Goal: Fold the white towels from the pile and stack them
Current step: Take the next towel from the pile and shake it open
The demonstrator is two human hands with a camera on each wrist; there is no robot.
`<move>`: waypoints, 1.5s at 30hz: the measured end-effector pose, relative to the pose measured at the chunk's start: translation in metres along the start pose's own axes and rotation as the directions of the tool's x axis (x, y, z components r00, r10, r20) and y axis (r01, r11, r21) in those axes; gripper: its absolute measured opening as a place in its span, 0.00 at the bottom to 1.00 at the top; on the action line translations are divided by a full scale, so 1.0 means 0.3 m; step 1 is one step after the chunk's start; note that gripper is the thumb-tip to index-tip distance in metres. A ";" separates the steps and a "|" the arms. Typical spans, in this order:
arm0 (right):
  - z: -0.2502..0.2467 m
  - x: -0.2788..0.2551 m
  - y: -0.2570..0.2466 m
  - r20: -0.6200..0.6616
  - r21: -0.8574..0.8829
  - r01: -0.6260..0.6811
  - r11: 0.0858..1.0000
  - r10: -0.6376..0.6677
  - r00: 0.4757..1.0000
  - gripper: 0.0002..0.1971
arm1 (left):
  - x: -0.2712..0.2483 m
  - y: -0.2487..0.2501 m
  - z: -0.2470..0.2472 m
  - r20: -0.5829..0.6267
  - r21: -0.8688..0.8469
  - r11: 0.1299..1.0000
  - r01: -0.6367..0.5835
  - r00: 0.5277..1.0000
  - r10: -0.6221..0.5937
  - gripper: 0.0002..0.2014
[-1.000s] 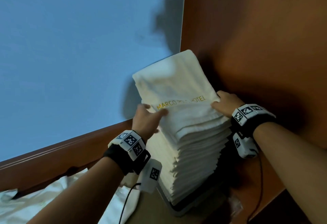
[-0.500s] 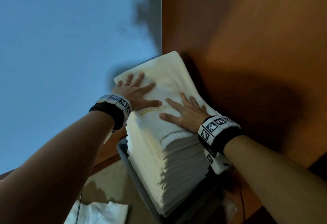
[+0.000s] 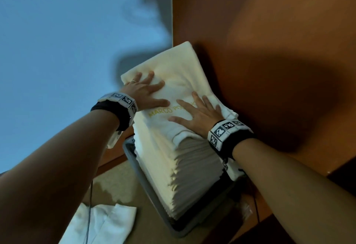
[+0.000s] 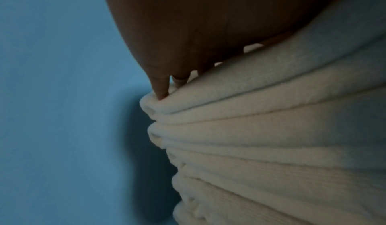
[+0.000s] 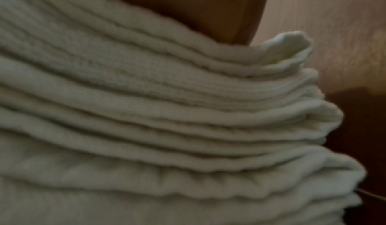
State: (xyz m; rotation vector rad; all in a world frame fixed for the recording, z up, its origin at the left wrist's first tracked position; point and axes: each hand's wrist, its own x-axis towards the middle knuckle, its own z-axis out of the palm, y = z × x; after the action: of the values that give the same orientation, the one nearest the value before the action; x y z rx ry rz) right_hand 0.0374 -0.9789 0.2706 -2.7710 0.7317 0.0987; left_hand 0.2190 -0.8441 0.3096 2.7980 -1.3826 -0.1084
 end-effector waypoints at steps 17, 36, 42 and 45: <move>-0.172 -0.262 -0.268 -0.331 0.041 0.135 0.990 -0.114 0.937 0.18 | -0.749 -0.290 -0.090 -0.113 -0.296 0.949 0.106 0.983 -0.145 0.18; 0.712 -0.500 -1.208 0.259 -0.061 0.274 0.960 -0.250 0.933 0.13 | -1.619 -1.079 0.454 0.240 -0.254 0.792 0.555 0.830 -0.504 0.14; 1.050 -0.388 -1.344 0.425 -0.082 0.201 0.976 -0.148 0.893 0.13 | -1.557 -1.142 0.724 0.340 -0.228 0.776 0.588 0.795 -0.503 0.17; 1.175 -0.311 -1.360 0.450 -0.091 0.162 0.983 -0.105 0.887 0.14 | -1.501 -1.185 0.845 0.356 -0.216 0.785 0.581 0.795 -0.491 0.22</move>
State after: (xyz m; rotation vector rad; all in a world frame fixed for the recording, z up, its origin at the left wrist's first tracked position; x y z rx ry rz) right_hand 0.1589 -0.4957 0.0443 -2.7462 0.4232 0.7479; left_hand 0.2102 -0.2670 0.0643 2.8660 -0.4561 -0.6957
